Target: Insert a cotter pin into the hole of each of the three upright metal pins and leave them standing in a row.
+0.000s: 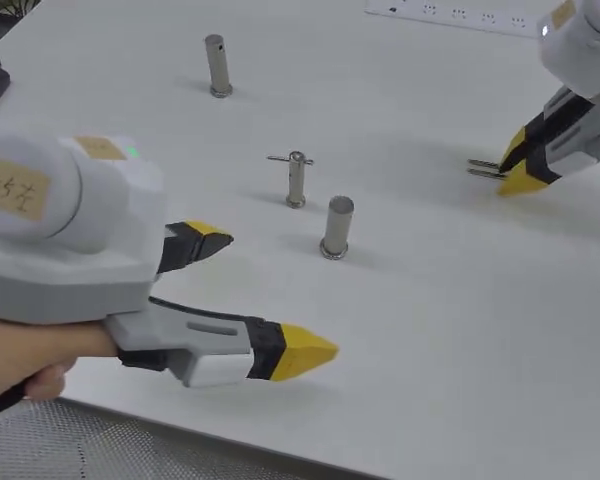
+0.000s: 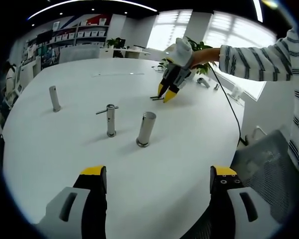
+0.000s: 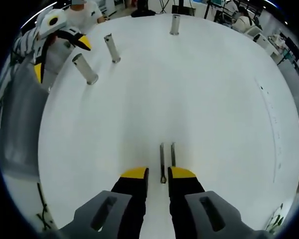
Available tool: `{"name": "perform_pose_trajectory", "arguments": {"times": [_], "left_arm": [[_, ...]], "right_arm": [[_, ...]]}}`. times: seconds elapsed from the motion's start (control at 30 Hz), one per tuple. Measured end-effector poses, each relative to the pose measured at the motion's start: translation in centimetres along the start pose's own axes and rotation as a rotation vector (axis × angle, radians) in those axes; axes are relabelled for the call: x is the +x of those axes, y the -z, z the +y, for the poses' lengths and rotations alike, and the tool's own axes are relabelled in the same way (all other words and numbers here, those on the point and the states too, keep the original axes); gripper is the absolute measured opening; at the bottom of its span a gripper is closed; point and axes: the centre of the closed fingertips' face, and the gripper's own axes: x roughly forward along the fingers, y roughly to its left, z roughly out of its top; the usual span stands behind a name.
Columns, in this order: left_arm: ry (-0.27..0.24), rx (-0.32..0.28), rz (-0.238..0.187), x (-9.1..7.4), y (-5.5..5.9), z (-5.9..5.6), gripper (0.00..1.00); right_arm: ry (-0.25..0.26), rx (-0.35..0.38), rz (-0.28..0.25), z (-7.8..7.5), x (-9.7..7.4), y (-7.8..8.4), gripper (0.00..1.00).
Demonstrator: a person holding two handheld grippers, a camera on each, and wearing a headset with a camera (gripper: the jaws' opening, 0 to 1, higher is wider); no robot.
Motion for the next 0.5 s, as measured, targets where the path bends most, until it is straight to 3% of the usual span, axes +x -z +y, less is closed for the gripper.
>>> {"name": "perform_pose_trajectory", "arguments": {"times": [0.3,0.5], "left_arm": [[0.010,0.003,0.000,0.45,-0.05,-0.21,0.84],[0.008,0.002,-0.001,0.57,-0.02,-0.15,0.84]], "right_arm": [[0.027,0.056,-0.008,0.04,-0.03,-0.18,0.10],[0.028,0.001,0.028,0.46,0.09,-0.42,0.07]]}}
